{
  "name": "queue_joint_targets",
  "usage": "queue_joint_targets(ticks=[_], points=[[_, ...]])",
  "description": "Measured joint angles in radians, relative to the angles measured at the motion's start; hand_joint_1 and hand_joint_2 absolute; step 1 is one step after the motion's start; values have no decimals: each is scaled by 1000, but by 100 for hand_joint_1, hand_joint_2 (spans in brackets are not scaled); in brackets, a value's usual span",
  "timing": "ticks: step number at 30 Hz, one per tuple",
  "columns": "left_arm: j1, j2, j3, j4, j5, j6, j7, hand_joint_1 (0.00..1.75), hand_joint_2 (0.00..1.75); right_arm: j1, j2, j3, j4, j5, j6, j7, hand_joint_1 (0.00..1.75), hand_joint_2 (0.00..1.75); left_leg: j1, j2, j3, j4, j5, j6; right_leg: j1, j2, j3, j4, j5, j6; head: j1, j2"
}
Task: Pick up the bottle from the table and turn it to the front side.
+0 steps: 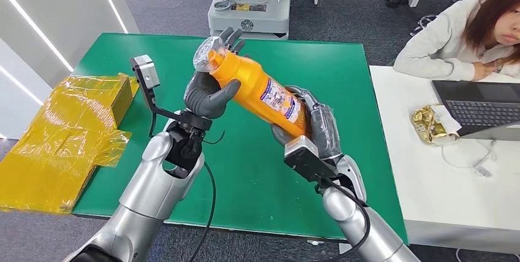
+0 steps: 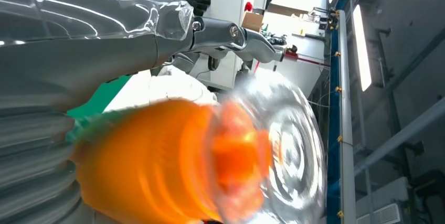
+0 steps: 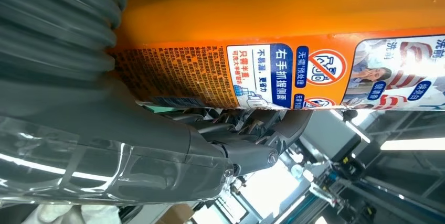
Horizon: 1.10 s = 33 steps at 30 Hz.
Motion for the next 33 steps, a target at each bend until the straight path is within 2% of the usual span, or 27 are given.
queue_joint_targets(ticks=[5, 18, 19, 20, 21, 23, 25, 26, 33], points=[[1, -6, -14, -9, 6, -9, 9, 0, 175, 5, 12, -3, 11, 26, 20, 18, 172, 175, 0, 0, 0, 0, 0, 0, 0, 0, 0, 0, 0, 0, 0, 0], [6, -14, -20, -25, 89, -40, 49, 2, 175, -17, 62, -44, 57, 26, 30, 3, 174, 175, 0, 0, 0, 0, 0, 0, 0, 0, 0, 0, 0, 0, 0, 0], [6, -14, -20, -25, 90, -39, 49, 9, 175, -18, 64, -45, 59, 26, 25, 2, 174, 175, 0, 0, 0, 0, 0, 0, 0, 0, 0, 0, 0, 0, 0, 0], [6, -14, -20, -25, 91, -39, 50, 25, 175, -19, 65, -46, 61, 26, 20, 0, 174, 175, 0, 0, 0, 0, 0, 0, 0, 0, 0, 0, 0, 0, 0, 0], [5, -15, -20, -25, 92, -39, 50, 45, 175, -20, 66, -47, 63, 24, 15, -2, 174, 175, 0, 0, 0, 0, 0, 0, 0, 0, 0, 0, 0, 0, 0, 0], [5, -17, -20, -24, 92, -39, 50, 96, 175, -22, 69, -51, 64, 18, 8, -6, 174, 175, 0, 0, 0, 0, 0, 0, 0, 0, 0, 0, 0, 0, 0, 0], [4, -21, -21, -24, 86, -39, 45, 120, 175, -26, 71, -57, 66, 12, 4, -10, 175, 175, 0, 0, 0, 0, 0, 0, 0, 0, 0, 0, 0, 0, 0, 0], [3, -24, -21, -24, 81, -38, 41, 120, 175, -28, 73, -59, 68, 11, 3, -12, 175, 175, 0, 0, 0, 0, 0, 0, 0, 0, 0, 0, 0, 0, 0, 0], [0, -32, -21, -24, 46, -26, 23, 150, 175, -36, 82, -70, 79, 8, 0, -21, 174, 175, 0, 0, 0, 0, 0, 0, 0, 0, 0, 0, 0, 0, 0, 0]])
